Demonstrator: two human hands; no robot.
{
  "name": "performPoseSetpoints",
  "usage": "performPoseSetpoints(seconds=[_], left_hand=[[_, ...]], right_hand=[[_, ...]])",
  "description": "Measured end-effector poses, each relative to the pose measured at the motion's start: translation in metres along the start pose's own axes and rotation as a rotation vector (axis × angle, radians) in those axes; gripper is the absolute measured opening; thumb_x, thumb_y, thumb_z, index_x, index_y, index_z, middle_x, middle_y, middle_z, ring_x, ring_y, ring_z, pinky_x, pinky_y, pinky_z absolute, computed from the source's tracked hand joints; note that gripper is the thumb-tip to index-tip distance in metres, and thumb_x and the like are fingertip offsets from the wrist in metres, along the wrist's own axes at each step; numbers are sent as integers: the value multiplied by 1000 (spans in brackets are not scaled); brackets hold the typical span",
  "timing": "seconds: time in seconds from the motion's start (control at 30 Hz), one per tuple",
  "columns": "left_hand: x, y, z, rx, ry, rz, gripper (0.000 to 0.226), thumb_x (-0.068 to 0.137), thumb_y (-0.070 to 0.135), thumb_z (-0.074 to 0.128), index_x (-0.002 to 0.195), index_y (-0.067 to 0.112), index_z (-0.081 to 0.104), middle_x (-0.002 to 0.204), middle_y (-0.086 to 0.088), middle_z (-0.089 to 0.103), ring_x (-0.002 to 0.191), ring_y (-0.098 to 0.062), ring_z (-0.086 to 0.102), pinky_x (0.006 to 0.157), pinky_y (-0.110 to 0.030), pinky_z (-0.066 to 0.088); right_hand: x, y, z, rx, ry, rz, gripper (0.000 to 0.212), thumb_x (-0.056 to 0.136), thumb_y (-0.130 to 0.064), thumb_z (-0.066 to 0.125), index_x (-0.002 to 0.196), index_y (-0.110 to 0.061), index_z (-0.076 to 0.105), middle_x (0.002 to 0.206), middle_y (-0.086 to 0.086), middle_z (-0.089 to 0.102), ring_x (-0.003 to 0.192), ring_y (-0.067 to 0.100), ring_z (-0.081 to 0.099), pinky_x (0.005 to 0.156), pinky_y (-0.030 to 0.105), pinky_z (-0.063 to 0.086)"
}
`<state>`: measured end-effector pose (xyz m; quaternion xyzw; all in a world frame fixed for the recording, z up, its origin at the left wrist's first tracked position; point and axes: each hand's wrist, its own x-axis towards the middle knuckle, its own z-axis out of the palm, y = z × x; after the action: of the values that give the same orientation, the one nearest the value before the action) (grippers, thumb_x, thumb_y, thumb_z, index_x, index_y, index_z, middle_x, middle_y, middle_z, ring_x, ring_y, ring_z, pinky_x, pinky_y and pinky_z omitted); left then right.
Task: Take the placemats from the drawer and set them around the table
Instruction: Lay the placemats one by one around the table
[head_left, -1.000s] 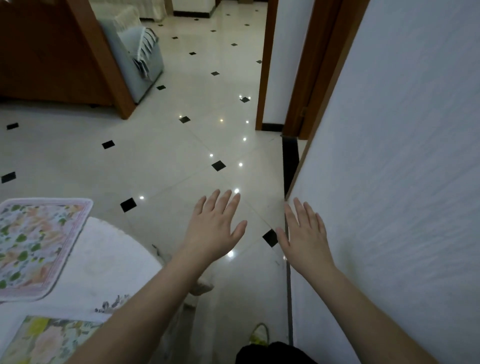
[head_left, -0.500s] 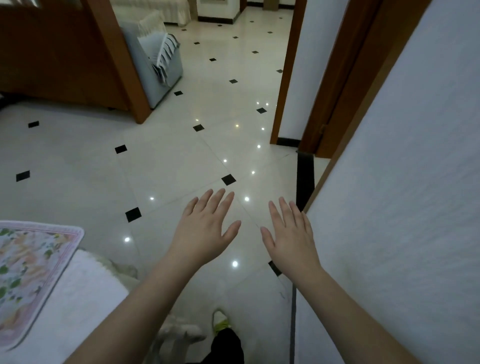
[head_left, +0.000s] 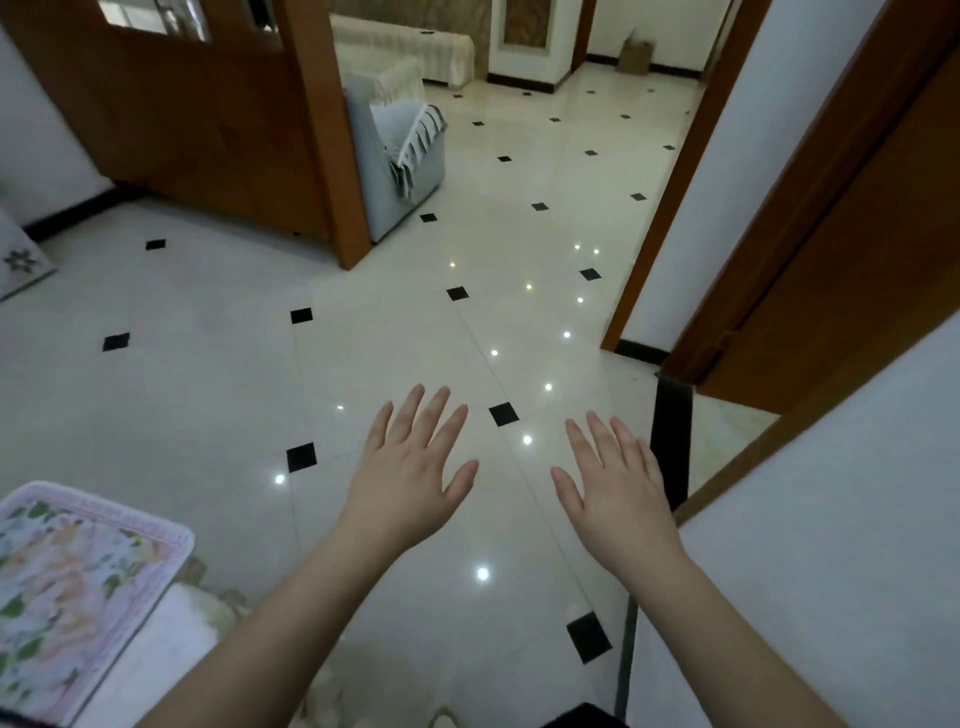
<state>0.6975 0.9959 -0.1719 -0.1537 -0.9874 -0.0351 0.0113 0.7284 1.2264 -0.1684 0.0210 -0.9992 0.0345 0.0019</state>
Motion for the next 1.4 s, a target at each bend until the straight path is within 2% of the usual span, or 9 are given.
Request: performPoseSetpoints(seconds=[0.17,0.3,0.4,0.6,0.67,0.83,1.1,1.27,1.4], left_hand=[[41,-24,-13,26,24,-87,79,87,65,-4,158,31,10,167,5,1,153,-19,-8,121,-41,-11],[80,-39,-18,23,23,-174,83,84,66,-8,158,32,6,167,5,0,153,-19,-8,123,-43,-7],[107,-48,-24,45,7,-232,82,82,66,-12,157,36,1,167,6,-1,153,-19,-9,123,-42,-5],[142,-72,-38,50,33,-376,83,83,65,-9,158,33,4,167,7,3,153,-17,-6,123,-40,-3],[142,-86,-39,24,49,-437,82,85,66,-5,158,32,10,167,6,8,154,-18,-2,123,-41,-1],[127,-131,-36,28,48,-595,82,84,66,-7,158,33,6,167,7,2,153,-17,-6,121,-38,-5],[88,-235,-27,1,120,-815,78,88,63,-1,158,32,11,167,7,6,153,-16,-2,122,-39,-5],[60,-299,-38,-10,175,-933,79,88,63,3,157,30,20,165,4,15,153,-19,7,122,-41,3],[43,-344,-44,9,158,-1003,78,88,63,4,157,30,22,165,4,17,153,-20,9,121,-40,3]], right_hand=[[61,-4,-5,24,21,-62,63,100,-53,11,156,-26,11,165,1,9,151,22,2,115,35,-9],[116,-8,-4,63,27,-149,61,102,-51,15,156,-25,14,164,2,11,151,22,3,119,37,-5],[158,-11,-3,84,33,-228,70,95,-55,7,155,-23,24,163,4,19,151,24,10,120,38,0],[240,-24,-6,73,27,-342,64,96,-50,22,145,-17,46,151,8,43,142,31,36,115,40,11],[262,-37,-7,72,15,-391,66,96,-51,19,147,-17,44,153,8,42,143,31,34,115,39,8],[299,-97,-1,108,-5,-552,72,94,-54,8,152,-19,33,158,6,31,148,28,23,116,38,1],[335,-242,10,129,-32,-807,84,83,-57,-12,157,-26,11,165,-1,8,152,21,0,120,38,-5],[351,-322,11,105,-13,-894,81,86,-57,-8,156,-25,19,163,1,16,151,23,8,120,39,-1],[360,-375,15,85,-19,-925,67,95,-52,14,147,-20,43,153,6,41,144,29,33,116,38,8]])
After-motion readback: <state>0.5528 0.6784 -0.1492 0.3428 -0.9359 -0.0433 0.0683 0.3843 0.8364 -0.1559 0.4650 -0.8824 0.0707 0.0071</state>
